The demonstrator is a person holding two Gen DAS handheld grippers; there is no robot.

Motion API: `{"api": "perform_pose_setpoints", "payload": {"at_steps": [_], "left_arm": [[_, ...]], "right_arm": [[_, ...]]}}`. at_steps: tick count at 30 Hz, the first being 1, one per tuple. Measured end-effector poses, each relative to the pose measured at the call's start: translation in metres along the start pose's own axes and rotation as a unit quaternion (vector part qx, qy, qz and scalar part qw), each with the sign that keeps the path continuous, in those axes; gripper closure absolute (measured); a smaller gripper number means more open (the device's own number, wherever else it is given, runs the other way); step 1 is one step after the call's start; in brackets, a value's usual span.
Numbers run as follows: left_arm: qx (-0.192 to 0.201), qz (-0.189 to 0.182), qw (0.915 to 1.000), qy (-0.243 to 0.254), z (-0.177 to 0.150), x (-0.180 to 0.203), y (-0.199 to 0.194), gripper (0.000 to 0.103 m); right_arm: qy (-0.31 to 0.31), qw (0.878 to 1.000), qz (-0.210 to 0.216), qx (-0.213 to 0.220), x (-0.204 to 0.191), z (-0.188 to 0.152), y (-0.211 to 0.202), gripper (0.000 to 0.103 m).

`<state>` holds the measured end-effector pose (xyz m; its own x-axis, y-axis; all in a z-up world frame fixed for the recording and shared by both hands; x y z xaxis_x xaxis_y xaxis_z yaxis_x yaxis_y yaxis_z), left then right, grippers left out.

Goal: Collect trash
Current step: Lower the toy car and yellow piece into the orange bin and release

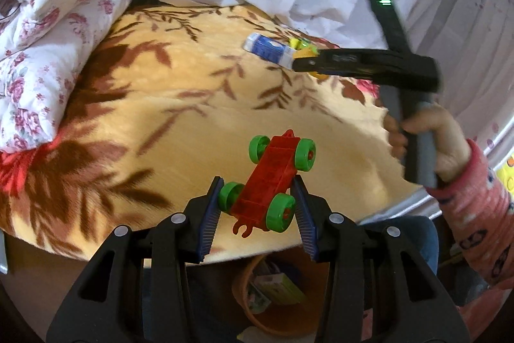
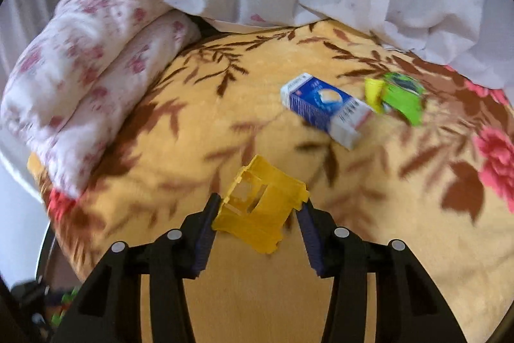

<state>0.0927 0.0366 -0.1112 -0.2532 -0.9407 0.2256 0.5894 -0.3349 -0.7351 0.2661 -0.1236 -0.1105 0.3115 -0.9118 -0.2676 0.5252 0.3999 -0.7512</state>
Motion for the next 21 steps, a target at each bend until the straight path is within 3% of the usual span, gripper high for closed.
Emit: {"api": "perform_pose_setpoints", "payload": {"at_steps": [10,21], "left_arm": [[-0.042,-0.020,0.9983,0.037,-0.051,0.050,0.004,0.061],[-0.104,-0.016,0.9918,0.072,-0.114,0.082,0.024,0.061]], "right_arm": [[-0.056,0.998,0.004,0.020,-0.022,-0.107,-0.097,0.056],[-0.083,0.996,0.001,-0.018,-0.026,-0.210,-0.126,0.055]]}}
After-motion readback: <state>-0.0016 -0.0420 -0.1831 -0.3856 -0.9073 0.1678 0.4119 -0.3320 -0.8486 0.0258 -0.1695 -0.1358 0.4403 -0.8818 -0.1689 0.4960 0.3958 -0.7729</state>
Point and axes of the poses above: each gripper's, at about its wrist camera, not at the fingertips, and y roughly the way its jaws point, x to its right, z to its top, the point moved 8 cm from there along y, roughly the way its jaws point, and after that the axes turned 5 degrees about z, right-handed, at the moved point
